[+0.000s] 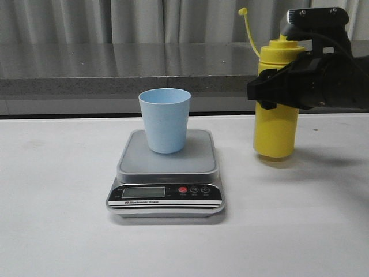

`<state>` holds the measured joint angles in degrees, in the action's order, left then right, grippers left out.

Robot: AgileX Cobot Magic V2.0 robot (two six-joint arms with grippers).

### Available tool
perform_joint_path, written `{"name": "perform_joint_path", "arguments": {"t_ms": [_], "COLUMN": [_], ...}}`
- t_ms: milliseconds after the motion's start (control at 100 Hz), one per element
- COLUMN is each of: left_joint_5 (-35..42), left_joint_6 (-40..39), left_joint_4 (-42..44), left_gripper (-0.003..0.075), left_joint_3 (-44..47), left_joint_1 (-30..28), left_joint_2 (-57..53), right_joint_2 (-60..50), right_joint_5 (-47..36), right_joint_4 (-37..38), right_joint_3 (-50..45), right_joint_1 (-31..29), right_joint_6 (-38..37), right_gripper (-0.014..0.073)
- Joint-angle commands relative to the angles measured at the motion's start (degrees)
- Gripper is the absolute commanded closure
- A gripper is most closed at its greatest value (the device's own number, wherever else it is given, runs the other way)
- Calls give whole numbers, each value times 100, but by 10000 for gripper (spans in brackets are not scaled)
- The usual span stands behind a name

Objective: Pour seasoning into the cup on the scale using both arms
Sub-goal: 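Turn the bottle upright and lower it back onto the table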

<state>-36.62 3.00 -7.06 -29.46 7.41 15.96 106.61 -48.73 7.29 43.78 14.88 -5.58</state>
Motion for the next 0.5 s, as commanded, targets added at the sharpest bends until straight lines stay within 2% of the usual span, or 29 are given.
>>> {"name": "perform_joint_path", "arguments": {"t_ms": [0, 330, 400, 490], "left_joint_5": [401, 401, 401, 401], "left_joint_6": [-52, -52, -52, -52], "left_joint_4": [-85, -85, -85, -85], "left_gripper": [741, 741, 741, 741], "left_joint_3": [-154, -154, -154, -154], "left_joint_1": [-4, -4, -4, -4], "left_joint_2": [45, 45, 45, 45], "right_joint_2": [-86, 198, 198, 198], "right_joint_5": [-878, -865, -852, -852], "right_joint_4": [-12, -7, -7, -7], "right_joint_3": [110, 110, 110, 110], "right_joint_1": [-27, -27, -27, -27], "right_joint_6": [-103, -103, -103, -103], "right_gripper": [652, 627, 569, 415]}}
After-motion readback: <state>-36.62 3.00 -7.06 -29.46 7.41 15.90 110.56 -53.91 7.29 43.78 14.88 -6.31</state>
